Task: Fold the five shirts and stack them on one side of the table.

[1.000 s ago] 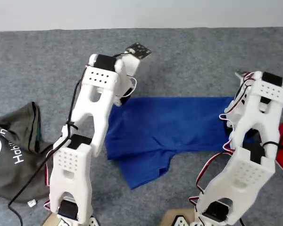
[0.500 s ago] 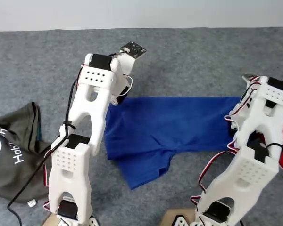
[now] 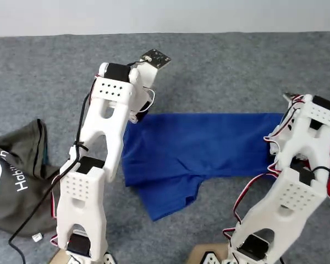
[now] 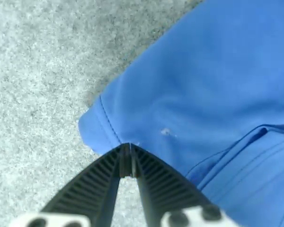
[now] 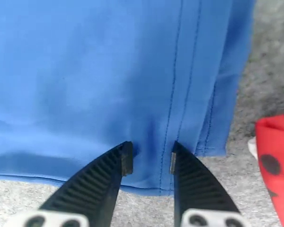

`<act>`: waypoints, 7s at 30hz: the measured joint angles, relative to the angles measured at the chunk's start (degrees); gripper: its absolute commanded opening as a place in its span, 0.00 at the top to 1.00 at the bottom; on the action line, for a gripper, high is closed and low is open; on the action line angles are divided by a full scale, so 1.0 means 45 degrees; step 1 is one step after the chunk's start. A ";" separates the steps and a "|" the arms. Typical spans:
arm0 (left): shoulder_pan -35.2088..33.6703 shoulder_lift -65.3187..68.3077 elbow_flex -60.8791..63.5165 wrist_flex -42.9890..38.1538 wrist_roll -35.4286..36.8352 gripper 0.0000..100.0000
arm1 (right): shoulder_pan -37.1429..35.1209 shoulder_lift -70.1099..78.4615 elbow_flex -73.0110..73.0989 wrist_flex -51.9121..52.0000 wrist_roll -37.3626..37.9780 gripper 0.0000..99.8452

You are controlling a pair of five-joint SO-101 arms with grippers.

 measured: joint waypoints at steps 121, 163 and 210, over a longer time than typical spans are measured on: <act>0.0000 0.0000 0.0918 0.0000 -0.0137 0.98 | 0.1700 0.1524 -0.2930 0.1875 0.1465 0.99; 0.0000 0.0000 0.0918 0.0000 -0.0137 0.98 | 0.2090 0.2403 -0.5138 0.1915 0.2852 0.96; 0.0000 0.0000 0.0918 0.0000 -0.0137 0.98 | 0.1661 0.2188 -0.1368 0.1211 0.1661 0.99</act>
